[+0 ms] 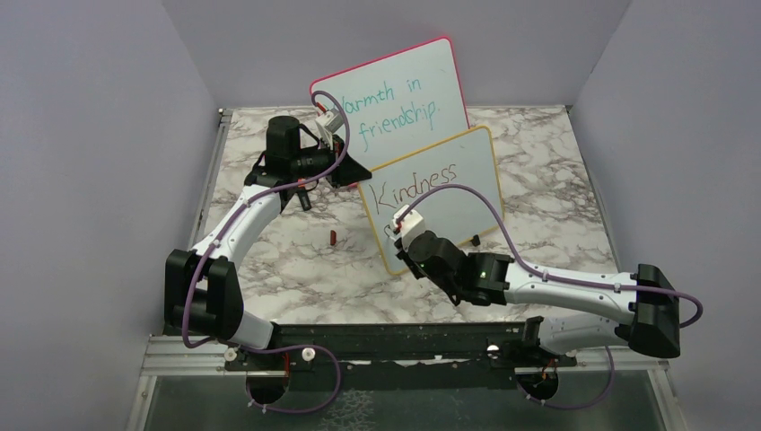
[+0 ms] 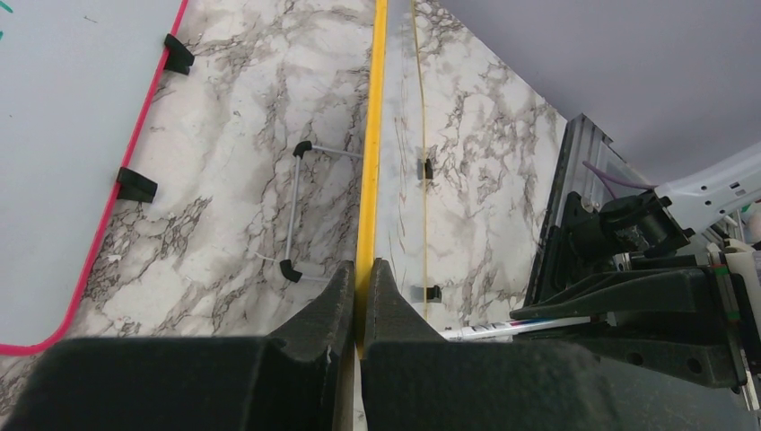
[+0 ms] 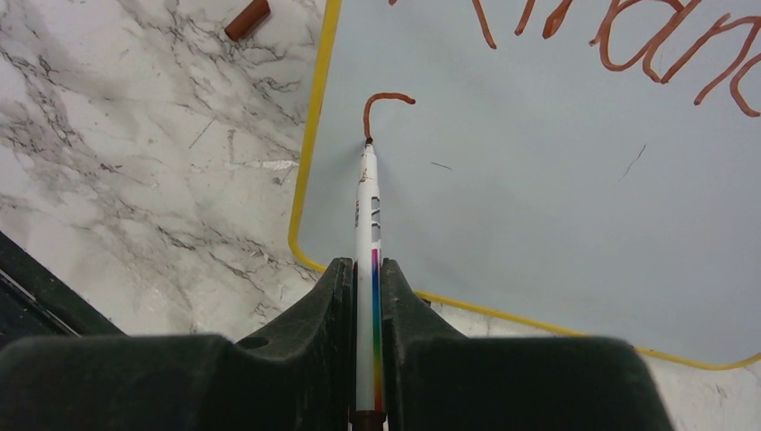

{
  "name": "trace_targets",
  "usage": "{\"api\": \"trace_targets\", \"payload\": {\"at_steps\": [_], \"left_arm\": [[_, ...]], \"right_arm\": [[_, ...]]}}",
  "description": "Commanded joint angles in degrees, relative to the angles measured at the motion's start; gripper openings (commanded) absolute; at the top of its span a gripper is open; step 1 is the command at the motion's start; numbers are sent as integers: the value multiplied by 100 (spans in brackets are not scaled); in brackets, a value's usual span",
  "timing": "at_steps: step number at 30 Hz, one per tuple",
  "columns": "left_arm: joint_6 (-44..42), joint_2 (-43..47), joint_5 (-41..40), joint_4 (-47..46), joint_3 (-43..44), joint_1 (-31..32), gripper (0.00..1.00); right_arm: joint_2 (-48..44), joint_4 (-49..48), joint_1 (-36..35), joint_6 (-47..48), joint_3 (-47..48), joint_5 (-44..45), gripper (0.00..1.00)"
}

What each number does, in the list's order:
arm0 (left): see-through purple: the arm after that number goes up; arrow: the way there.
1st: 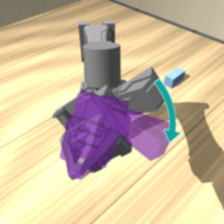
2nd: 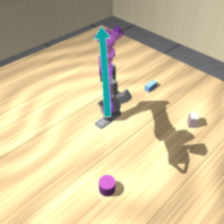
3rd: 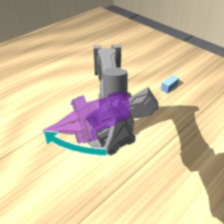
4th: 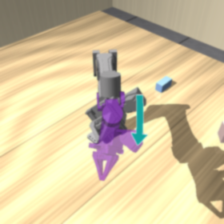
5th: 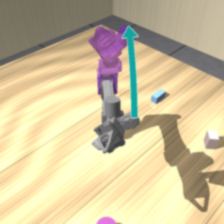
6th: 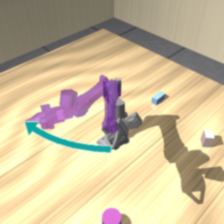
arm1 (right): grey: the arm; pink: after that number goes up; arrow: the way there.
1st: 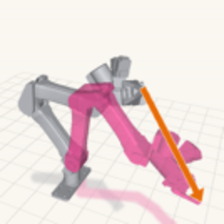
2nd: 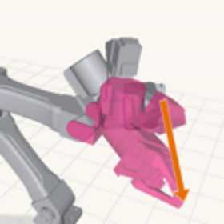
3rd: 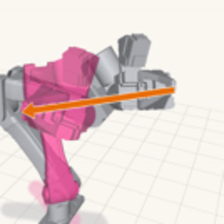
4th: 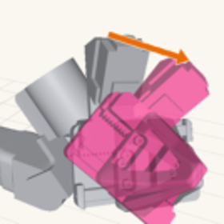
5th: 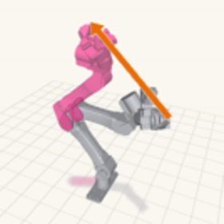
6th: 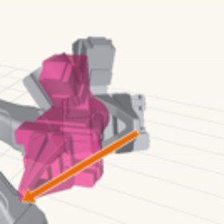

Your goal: Write a sentence on the whiteboard

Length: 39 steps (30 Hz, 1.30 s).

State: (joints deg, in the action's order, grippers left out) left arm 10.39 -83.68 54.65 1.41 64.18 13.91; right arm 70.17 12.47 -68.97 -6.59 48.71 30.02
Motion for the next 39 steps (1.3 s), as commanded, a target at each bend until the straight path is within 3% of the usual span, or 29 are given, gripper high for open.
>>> {"api": "trace_targets", "payload": {"at_steps": [1,19,39], "left_arm": [[-204,-62,-164,400,-166,173,0],[-200,-72,-168,398,-169,173,0],[-204,-77,-147,398,-160,182,0]], "right_arm": [[-28,343,4,-156,106,416,1],[-562,-365,6,-161,-85,628,1],[-221,-723,54,-45,-12,946,1]]}}
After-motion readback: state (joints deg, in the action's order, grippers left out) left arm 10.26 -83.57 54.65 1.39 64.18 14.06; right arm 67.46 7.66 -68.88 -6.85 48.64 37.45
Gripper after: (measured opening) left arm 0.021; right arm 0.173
